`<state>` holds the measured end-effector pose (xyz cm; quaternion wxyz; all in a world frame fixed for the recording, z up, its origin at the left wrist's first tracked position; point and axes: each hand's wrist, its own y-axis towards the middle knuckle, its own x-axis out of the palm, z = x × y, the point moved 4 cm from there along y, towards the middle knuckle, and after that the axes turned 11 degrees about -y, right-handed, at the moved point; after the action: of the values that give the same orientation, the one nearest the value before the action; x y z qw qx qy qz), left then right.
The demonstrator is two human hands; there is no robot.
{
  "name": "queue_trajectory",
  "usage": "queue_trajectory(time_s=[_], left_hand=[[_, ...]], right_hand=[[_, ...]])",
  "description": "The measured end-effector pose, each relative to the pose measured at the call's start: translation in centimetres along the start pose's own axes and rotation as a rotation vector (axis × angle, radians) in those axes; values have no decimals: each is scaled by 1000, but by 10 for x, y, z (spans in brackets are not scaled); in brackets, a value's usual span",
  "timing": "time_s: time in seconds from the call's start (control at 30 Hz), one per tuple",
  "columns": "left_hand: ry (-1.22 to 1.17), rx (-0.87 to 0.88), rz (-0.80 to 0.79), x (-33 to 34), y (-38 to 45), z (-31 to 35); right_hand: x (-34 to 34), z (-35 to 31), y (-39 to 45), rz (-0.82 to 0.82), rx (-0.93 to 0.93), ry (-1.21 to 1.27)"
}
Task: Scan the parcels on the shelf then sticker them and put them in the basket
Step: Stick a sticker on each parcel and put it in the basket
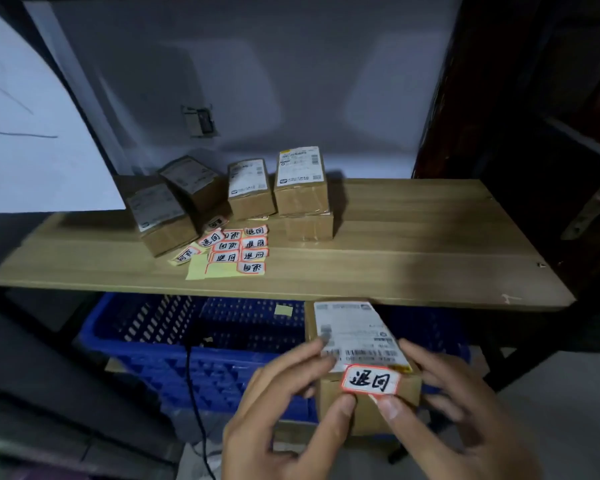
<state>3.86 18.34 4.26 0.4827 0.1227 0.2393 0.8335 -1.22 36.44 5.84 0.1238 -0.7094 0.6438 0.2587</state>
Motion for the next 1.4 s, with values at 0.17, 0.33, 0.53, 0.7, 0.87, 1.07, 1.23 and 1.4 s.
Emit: queue_trajectory(time_s=[0.17, 0.33, 0.53, 0.7, 0.87, 1.07, 1.23, 1.4], left_hand=[[-18, -245, -24, -7, -3, -31], [16, -455, -189, 3, 31, -72], [135, -604, -369, 20, 67, -119], [203, -733, -577, 27, 86, -147], [226, -820, -668, 35, 101, -173], [516, -784, -783, 38, 106, -188], [717, -740, -749, 15, 98, -164], [142, -630, -564, 11, 114, -84]], right_hand=[[28, 19, 7, -51, 57, 39], [56, 39, 52, -136, 123, -60], [82, 64, 90, -236, 167, -295], [99, 86, 120, -514, 233, -369], [111, 109, 150, -694, 336, -341], [105, 99, 155, -658, 295, -409], [64, 73, 128, -711, 153, -508], [36, 22, 124, -594, 120, -110]])
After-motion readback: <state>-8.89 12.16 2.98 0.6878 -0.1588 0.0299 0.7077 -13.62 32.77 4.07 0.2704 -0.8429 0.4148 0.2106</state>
